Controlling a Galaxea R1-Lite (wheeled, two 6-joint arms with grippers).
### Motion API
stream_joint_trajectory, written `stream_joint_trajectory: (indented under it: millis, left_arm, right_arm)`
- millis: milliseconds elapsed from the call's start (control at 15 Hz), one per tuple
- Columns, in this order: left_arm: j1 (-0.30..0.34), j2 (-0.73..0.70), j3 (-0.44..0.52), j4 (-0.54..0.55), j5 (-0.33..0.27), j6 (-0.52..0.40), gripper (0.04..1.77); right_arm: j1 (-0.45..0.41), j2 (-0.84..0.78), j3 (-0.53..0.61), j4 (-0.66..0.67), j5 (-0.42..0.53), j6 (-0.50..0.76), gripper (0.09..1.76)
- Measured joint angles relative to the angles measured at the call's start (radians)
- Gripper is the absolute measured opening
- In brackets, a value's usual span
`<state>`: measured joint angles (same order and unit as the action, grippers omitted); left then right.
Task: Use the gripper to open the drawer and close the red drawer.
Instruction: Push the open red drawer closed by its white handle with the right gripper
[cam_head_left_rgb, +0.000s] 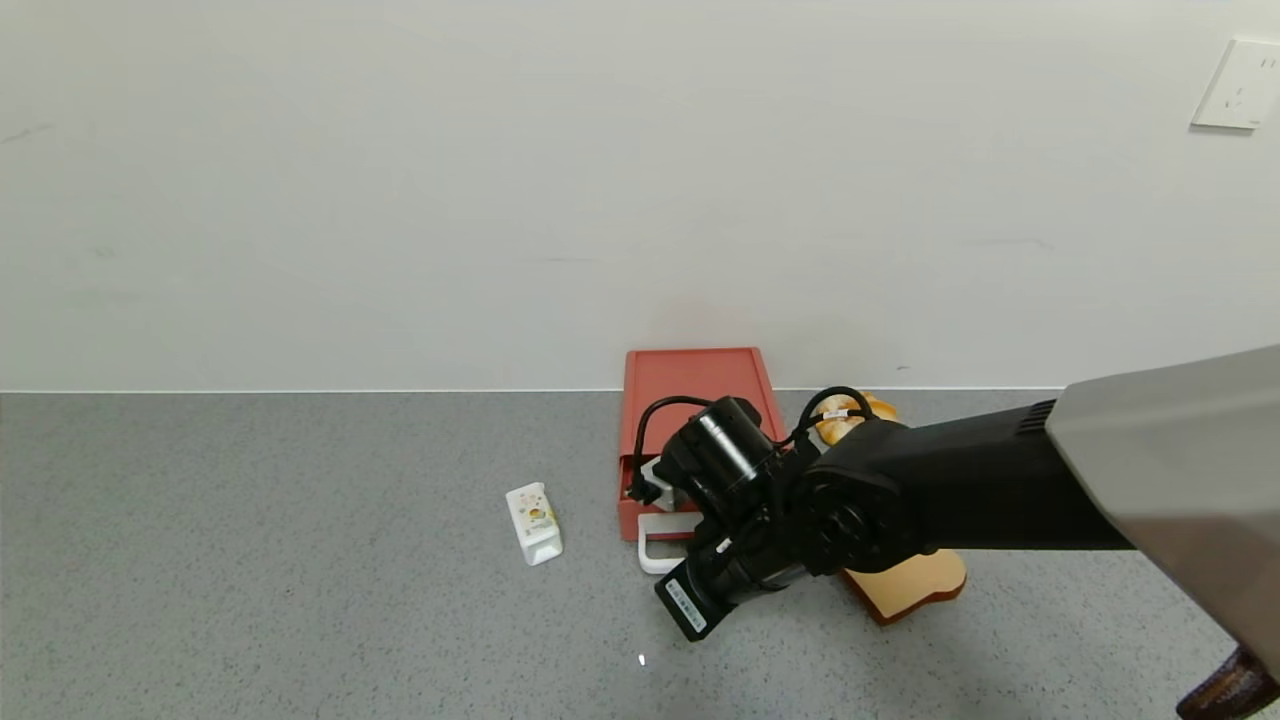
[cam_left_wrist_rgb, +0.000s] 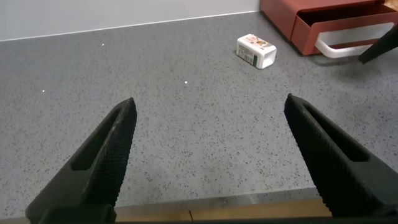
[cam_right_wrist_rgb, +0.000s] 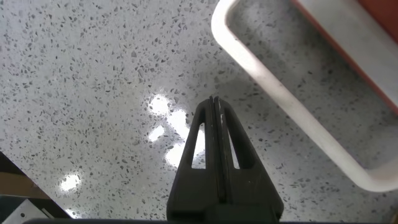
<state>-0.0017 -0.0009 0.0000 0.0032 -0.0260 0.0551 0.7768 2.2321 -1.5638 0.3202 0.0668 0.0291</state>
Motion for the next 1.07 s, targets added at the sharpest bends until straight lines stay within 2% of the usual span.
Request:
stream_joint_trajectory:
  millis: [400, 1067]
  left_arm:
    - [0.000, 0.000, 0.000, 0.000, -0.001, 0.000, 1.72]
    - [0.000, 0.000, 0.000, 0.000, -0.001, 0.000, 1.72]
  right_arm:
    - [-0.007, 0.034, -0.010, -0.008, -0.010, -0.014, 0.11]
    - [-0.039, 0.084, -0.103, -0.001, -0.014, -0.034, 0.11]
